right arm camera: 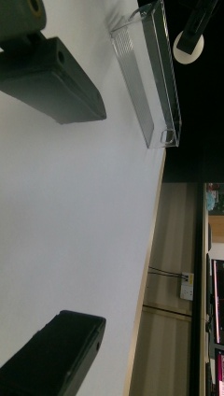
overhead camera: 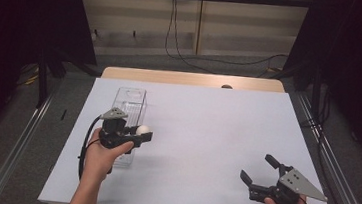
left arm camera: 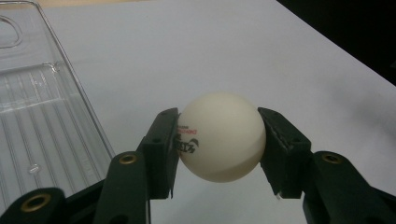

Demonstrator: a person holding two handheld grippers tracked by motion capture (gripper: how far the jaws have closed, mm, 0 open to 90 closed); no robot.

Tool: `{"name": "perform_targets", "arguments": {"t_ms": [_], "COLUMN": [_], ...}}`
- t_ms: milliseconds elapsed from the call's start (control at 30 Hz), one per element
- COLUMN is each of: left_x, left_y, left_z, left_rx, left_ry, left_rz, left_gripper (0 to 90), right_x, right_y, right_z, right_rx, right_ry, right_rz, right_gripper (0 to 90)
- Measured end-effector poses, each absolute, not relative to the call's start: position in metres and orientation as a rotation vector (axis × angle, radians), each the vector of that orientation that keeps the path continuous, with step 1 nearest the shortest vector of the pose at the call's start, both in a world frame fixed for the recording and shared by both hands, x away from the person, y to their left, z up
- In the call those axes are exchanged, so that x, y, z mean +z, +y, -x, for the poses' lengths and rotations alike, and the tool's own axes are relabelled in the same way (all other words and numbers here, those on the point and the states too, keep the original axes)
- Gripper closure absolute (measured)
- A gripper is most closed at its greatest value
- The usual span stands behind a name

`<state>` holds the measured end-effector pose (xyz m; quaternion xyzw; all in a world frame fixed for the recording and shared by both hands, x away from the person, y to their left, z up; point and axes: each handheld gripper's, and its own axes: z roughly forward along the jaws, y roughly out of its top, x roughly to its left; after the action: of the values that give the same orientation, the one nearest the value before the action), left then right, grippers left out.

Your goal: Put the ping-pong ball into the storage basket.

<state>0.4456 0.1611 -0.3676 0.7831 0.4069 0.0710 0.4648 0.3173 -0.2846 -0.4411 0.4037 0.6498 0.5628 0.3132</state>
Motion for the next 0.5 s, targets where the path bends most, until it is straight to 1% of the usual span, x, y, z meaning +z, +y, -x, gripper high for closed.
{"name": "perform_targets", "arguments": {"t_ms": [500], "left_x": [-0.3662], "left_y": [0.1639], "left_z": [-0.4465], "left_rx": [0.203], "left_ry": [1.0], "left_rz": [-1.93], "left_gripper": [51.1], "right_x": [-0.4409], "right_y": [-0.2845], "right_z": [-0.3171], "right_rx": [1.488], "right_ry": [1.711], "right_rz": [-1.066], "right_gripper": [2.2]}}
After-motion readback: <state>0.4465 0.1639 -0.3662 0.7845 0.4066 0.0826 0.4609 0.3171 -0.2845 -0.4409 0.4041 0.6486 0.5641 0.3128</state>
